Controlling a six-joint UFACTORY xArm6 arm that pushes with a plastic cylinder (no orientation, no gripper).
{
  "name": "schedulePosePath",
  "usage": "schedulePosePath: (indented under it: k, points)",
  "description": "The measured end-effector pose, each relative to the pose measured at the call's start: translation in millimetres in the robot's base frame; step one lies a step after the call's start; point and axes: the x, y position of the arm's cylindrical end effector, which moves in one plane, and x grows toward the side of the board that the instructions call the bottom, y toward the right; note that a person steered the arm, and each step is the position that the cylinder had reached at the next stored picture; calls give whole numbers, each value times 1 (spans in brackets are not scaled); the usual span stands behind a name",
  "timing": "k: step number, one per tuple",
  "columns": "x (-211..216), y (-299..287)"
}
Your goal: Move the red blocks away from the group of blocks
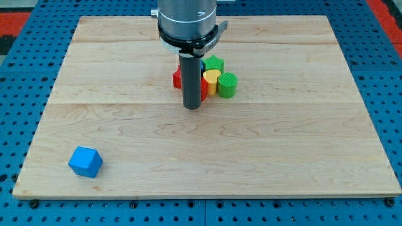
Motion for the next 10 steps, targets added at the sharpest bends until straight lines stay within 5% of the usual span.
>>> schedulePosePath:
  k: [1,3,7,10]
  points:
    - [4,10]
    - [108,38]
    - [2,47]
    - [-87,-8]
